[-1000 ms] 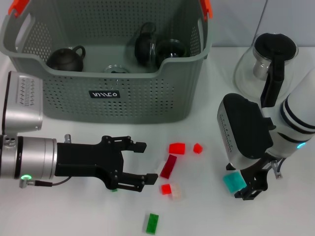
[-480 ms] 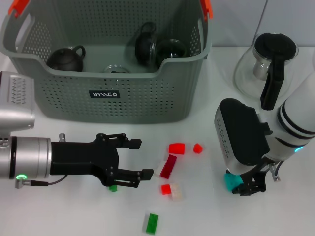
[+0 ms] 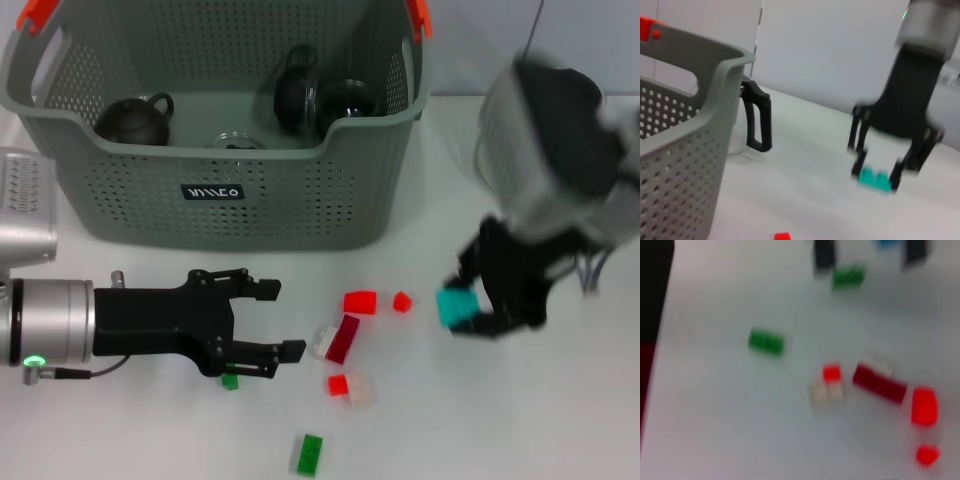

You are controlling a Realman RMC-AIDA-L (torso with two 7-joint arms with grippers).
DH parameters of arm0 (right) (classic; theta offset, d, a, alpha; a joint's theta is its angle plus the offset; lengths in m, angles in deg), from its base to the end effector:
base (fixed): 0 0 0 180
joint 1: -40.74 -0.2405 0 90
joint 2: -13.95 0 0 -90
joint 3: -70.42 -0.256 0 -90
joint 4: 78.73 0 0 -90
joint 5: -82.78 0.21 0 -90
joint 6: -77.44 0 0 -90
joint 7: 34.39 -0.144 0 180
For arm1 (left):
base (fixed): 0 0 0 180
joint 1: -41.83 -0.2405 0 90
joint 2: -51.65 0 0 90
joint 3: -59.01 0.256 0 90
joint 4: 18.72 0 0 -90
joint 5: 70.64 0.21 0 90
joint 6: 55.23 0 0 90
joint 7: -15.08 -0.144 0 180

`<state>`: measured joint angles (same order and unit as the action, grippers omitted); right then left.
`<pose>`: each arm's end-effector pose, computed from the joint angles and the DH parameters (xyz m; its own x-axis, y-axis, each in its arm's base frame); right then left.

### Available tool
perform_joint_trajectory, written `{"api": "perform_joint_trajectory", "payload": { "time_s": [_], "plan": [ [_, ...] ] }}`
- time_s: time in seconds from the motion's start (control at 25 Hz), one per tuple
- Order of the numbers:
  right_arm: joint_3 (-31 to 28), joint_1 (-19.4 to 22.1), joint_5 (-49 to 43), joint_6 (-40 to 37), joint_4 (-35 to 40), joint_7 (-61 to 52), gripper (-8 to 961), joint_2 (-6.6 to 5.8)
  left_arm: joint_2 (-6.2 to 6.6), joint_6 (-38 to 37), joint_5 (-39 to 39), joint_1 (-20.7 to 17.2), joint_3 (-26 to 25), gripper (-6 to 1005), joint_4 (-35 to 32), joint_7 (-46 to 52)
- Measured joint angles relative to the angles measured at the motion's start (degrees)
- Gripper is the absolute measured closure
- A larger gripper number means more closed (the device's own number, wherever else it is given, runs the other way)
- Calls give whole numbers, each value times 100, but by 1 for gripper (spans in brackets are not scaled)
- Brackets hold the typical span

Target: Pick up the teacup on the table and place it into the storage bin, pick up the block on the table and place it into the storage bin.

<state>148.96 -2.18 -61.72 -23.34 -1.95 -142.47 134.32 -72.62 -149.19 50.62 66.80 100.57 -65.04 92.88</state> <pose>0.1279 0.3445 -0.0102 0.9135 0.0787 0.3991 0.0865 -0.9963 -0.0015 -0.2648 0.2929 -0.0215 0.8459 0.3290 0.4199 0.3982 -0.9132 -0.0866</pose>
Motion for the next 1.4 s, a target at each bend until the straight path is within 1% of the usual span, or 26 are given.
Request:
{"api": "perform_joint_trajectory", "payload": {
  "time_s": [0.08, 0.2, 0.32, 0.4, 0.52, 0.64, 0.72, 0.84, 0.92, 1.0, 1.12, 1.2, 1.32, 1.4],
  "plan": [
    [-565, -231, 298, -356, 346, -324, 517, 4, 4, 0, 0, -3, -64, 133, 11, -36],
    [-1377, -669, 646, -479, 679, -819, 517, 5, 7, 0, -2, -15, -91, 133, 29, -119],
    [-1901, -1019, 750, -35, 786, -1158, 517, 34, 3, 7, -6, -21, -95, 133, 38, -145],
    [-1942, -1145, 788, 648, 680, -1317, 516, 40, -1, 7, -6, -24, -95, 133, 41, -148],
    [-1749, -1295, 830, 1735, 205, -1395, 515, 38, -2, 6, -6, -27, -97, 133, 43, -152],
    [-1648, -1588, 890, 2660, -591, -1321, 516, 8, -1, 17, -6, -27, -97, 133, 42, -152],
    [-1650, -1800, 881, 3115, -1143, -1302, 489, -22, 0, 19, -6, -20, -111, 133, 40, -152],
    [-1659, -2070, 830, 3514, -1929, -1237, 449, -107, 7, 7, -5, -16, -194, 133, 34, -152],
    [-1630, -2127, 745, 3716, -2164, -1193, 422, -127, 10, 2, -6, -20, -260, 133, 30, -152],
    [-1619, -2133, 594, 3852, -2218, -1188, 395, -109, 15, 2, -7, -21, -306, 133, 29, -152],
    [-1613, -2104, 466, 3916, -2190, -1173, 347, -78, 18, 0, -8, -21, -361, 133, 22, -151],
    [-1620, -2018, 534, 3883, -2008, -1147, 306, -74, 19, -5, -10, -20, -382, 133, 14, -151],
    [-1678, -1742, 996, 3448, -1453, -1019, 244, -96, 25, -23, -13, -10, -393, 133, 6, -151],
    [-1748, -1484, 1499, 2876, -1019, -887, 203, -173, 29, -48, -14, 2, -394, 133, 3, -151]
  ]
}}
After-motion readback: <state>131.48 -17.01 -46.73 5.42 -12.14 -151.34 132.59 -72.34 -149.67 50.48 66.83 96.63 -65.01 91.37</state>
